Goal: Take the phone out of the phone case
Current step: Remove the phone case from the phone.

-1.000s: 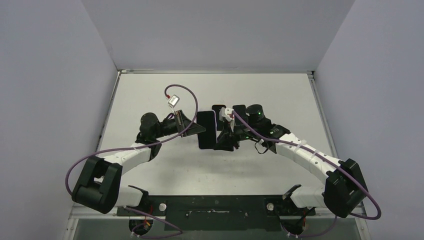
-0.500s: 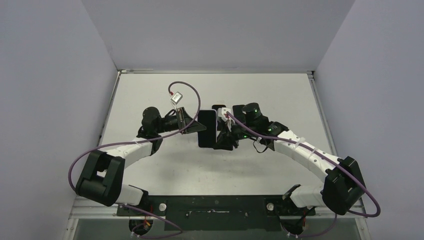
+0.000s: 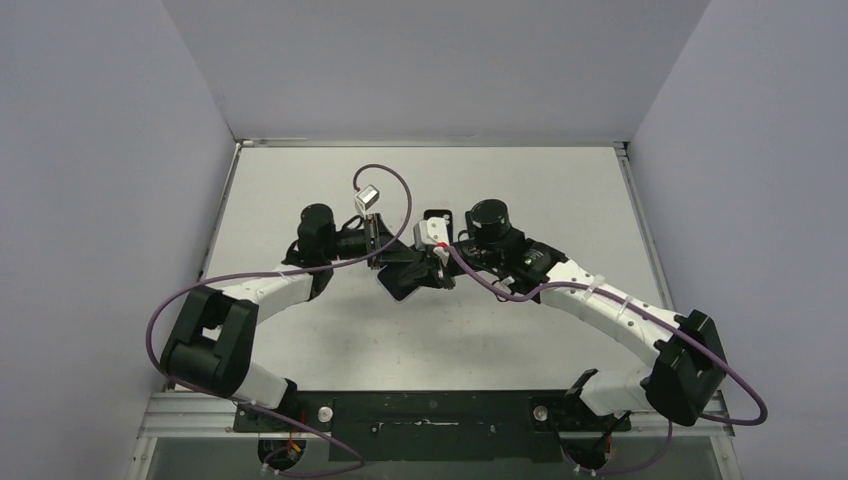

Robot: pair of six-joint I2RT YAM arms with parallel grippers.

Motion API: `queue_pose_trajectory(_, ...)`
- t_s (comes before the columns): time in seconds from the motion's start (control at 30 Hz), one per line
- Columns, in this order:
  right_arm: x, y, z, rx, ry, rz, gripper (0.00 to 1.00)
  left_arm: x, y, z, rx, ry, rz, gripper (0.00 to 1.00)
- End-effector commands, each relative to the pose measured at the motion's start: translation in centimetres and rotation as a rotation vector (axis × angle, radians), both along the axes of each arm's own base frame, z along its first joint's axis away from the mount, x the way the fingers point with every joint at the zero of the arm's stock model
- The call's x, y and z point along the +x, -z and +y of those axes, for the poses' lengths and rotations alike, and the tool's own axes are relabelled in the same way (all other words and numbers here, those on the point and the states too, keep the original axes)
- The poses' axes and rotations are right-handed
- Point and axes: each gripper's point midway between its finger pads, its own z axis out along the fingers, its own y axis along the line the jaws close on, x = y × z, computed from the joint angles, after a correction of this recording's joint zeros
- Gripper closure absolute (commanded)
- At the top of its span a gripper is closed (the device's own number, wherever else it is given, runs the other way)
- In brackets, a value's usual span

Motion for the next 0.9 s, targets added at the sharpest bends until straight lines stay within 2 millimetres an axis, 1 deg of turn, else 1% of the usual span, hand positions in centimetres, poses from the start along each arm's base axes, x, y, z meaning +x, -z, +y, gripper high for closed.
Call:
queue_pose_trajectory(0.0,2.2,-3.2,0.5,0.108,0.063,-0.14,0.96,0.6,-2.8,0.2,-0.04,-0.038,-0.092,1.0)
queue_pose_trajectory(0.07,2.6,-3.0,-0.1,0.108,0.111,-0.111,0.88,1.1,-3.2,0.8,-0.045,-0.082,-0.108,1.0)
queue_pose_trajectory(0.2,3.4,-2.8,-1.8,0.116,0.252,-0.002,0.66,2.3,-3.8,2.4,-0.053,-0.214,-0.116,1.0)
queue_pose_trajectory(0.23,3.6,-2.9,-2.2,0.122,0.29,0.029,0.62,2.6,-3.8,2.8,-0.057,-0.255,-0.111,1.0)
queue_pose_trajectory(0.3,3.9,-3.1,-3.0,0.143,0.385,0.114,0.51,3.0,-4.1,3.4,-0.074,-0.335,-0.108,1.0)
queue_pose_trajectory(0.4,4.3,-3.5,-3.8,0.208,0.513,0.259,0.38,3.3,-4.1,4.5,-0.111,-0.449,-0.089,1.0)
queue_pose_trajectory(0.47,4.4,-3.4,-3.9,0.254,0.565,0.384,0.31,3.6,-4.4,5.2,-0.145,-0.526,-0.078,1.0)
queue_pose_trajectory(0.53,4.3,-3.4,-3.6,0.29,0.581,0.499,0.27,3.7,-4.8,5.9,-0.178,-0.583,-0.068,1.0)
queue_pose_trajectory(0.63,4.6,-2.6,-2.8,0.306,0.618,0.683,0.26,3.7,-5.8,6.5,-0.224,-0.647,-0.077,1.0)
queue_pose_trajectory(0.8,4.6,-1.5,-1.5,0.296,0.601,0.84,0.27,3.4,-7.5,7.1,-0.283,-0.711,-0.114,1.0)
queue_pose_trajectory(0.87,4.6,-1.6,-1.2,0.316,0.588,0.871,0.28,3.2,-8.1,7.3,-0.312,-0.719,-0.127,1.0)
